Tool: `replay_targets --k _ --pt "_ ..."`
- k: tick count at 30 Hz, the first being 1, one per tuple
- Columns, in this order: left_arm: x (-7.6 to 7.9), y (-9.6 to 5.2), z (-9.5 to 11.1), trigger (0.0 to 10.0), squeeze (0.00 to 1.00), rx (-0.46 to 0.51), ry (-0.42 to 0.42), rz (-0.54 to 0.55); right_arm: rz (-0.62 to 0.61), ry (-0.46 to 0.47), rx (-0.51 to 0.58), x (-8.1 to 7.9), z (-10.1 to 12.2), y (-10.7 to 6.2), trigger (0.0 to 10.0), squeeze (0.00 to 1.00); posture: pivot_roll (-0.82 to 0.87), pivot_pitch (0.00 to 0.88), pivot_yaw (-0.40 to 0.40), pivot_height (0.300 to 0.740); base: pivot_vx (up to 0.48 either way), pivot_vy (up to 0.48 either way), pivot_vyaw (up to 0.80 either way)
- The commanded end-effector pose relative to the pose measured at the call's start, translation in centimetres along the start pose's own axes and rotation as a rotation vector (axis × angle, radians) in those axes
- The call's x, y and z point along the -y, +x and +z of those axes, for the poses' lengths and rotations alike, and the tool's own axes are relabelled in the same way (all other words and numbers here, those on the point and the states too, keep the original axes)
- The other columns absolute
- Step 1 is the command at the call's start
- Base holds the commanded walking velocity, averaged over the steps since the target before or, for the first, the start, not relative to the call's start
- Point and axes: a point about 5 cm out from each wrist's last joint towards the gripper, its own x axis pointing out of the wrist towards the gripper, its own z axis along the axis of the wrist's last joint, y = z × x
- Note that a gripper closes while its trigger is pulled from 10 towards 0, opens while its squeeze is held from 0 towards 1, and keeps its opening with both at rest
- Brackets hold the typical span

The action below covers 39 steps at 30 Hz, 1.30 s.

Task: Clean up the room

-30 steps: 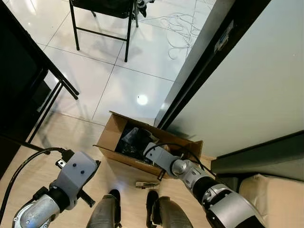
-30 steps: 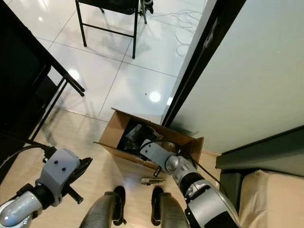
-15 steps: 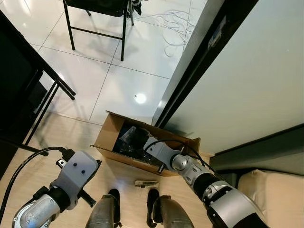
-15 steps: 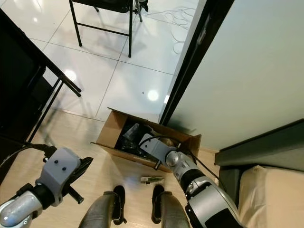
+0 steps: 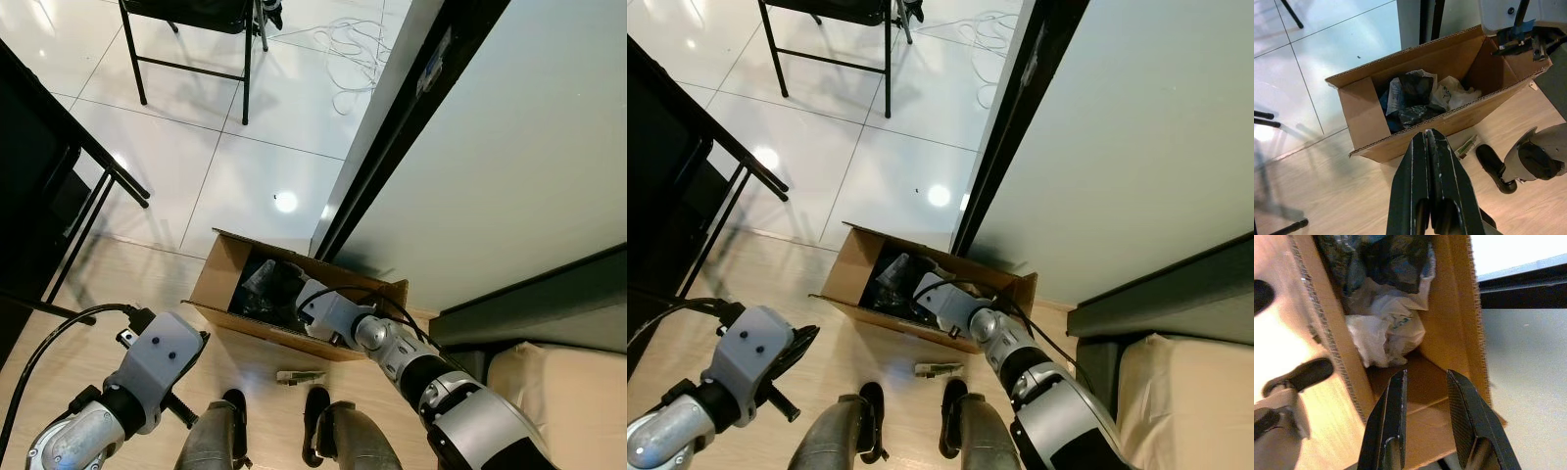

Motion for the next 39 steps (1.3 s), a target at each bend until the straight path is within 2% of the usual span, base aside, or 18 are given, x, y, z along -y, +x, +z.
replay_targets --k 1,5,8,9,10,11,14,15,16,17,19,20,21,22,30,32,36,39 --pt "0.7 -0.2 -0.9 10.0 0.00 -0.040 -0.021 -0.026 0.024 -0.004 -0.028 -0.9 -1.0 -0.1 10.0 0.00 0.11 0.491 -0.125 0.708 0.000 0.000 0.00" --pt "0.6 -0.1 -1.0 10.0 0.00 -0.043 -0.019 -0.024 0.022 -0.006 -0.025 -0.8 -1.0 -0.1 10.0 0.00 0.11 0.488 -0.124 0.708 0.000 0.000 0.00" --pt "0.0 0.3 -1.6 10.0 0.00 -0.074 -0.036 0.039 0.001 0.054 -0.020 -0.4 -0.5 0.0 10.0 0.00 0.10 0.465 -0.119 0.708 0.000 0.000 0.00" --pt "-0.5 0.6 -2.2 10.0 0.00 -0.102 -0.066 0.104 -0.030 0.186 -0.019 0.0 0.0 0.1 10.0 0.00 0.07 0.442 -0.112 0.708 0.000 0.000 0.00" --pt "-0.5 0.6 -2.2 10.0 0.00 -0.102 -0.066 0.104 -0.030 0.186 -0.019 0.0 0.0 0.1 10.0 0.00 0.07 0.442 -0.112 0.708 0.000 0.000 0.00" --pt "-0.8 0.8 -2.6 10.0 0.00 -0.121 -0.089 0.147 -0.048 0.281 -0.019 0.3 0.2 0.1 10.0 0.00 0.07 0.442 -0.112 0.708 0.000 0.000 0.00" --pt "-0.8 0.8 -2.6 10.0 0.00 -0.121 -0.089 0.147 -0.048 0.281 -0.019 0.3 0.2 0.1 10.0 0.00 0.07 0.442 -0.112 0.708 0.000 0.000 0.00" --pt "-0.9 1.4 -3.4 10.0 0.00 -0.167 -0.153 0.206 -0.077 0.447 -0.005 1.1 1.1 0.2 10.0 0.00 0.02 0.384 -0.084 0.708 0.000 0.000 0.00" --pt "-0.9 1.4 -3.4 10.0 0.00 -0.167 -0.153 0.206 -0.077 0.447 -0.005 1.1 1.1 0.2 10.0 0.00 0.02 0.384 -0.084 0.708 0.000 0.000 0.00" --pt "-0.2 2.4 -4.3 10.0 0.00 -0.224 -0.196 0.237 -0.108 0.615 0.010 2.0 1.6 0.1 10.0 0.00 -0.01 0.336 -0.056 0.708 0.000 0.000 0.00" --pt "-0.2 2.4 -4.3 10.0 0.00 -0.224 -0.196 0.237 -0.108 0.615 0.010 2.0 1.6 0.1 10.0 0.00 -0.01 0.336 -0.056 0.708 0.000 0.000 0.00" --pt "0.5 3.1 -4.8 10.0 0.00 -0.257 -0.222 0.253 -0.124 0.717 0.031 2.7 2.0 0.1 10.0 0.00 -0.02 0.330 -0.053 0.708 0.000 0.000 0.00" --pt "0.5 3.1 -4.8 10.0 0.00 -0.257 -0.222 0.253 -0.124 0.717 0.031 2.7 2.0 0.1 10.0 0.00 -0.02 0.330 -0.053 0.708 0.000 0.000 0.00" --pt "1.4 3.7 -5.2 10.0 0.00 -0.290 -0.264 0.268 -0.134 0.771 0.067 2.8 1.8 -0.2 10.0 0.00 -0.04 0.304 -0.039 0.708 0.000 0.000 0.00" --pt "2.5 4.3 -5.8 10.0 0.00 -0.332 -0.301 0.285 -0.162 0.762 0.162 1.5 0.2 -1.8 10.0 0.00 -0.04 0.301 -0.030 0.708 0.000 0.000 0.00" --pt "2.5 4.4 -6.2 10.0 0.00 -0.338 -0.312 0.318 -0.243 0.758 0.210 -0.2 -1.4 -4.4 10.0 0.00 -0.04 0.287 -0.014 0.708 0.000 0.000 0.00" --pt "2.4 4.5 -6.4 10.0 0.00 -0.339 -0.328 0.339 -0.303 0.787 0.247 -1.1 -1.9 -6.3 10.0 0.00 -0.05 0.283 -0.013 0.708 0.000 0.000 0.00" --pt "2.7 4.9 -6.4 10.0 0.00 -0.344 -0.323 0.344 -0.306 0.762 0.268 -1.7 -2.1 -6.9 10.0 0.00 -0.05 0.274 -0.015 0.708 0.000 0.000 0.00"
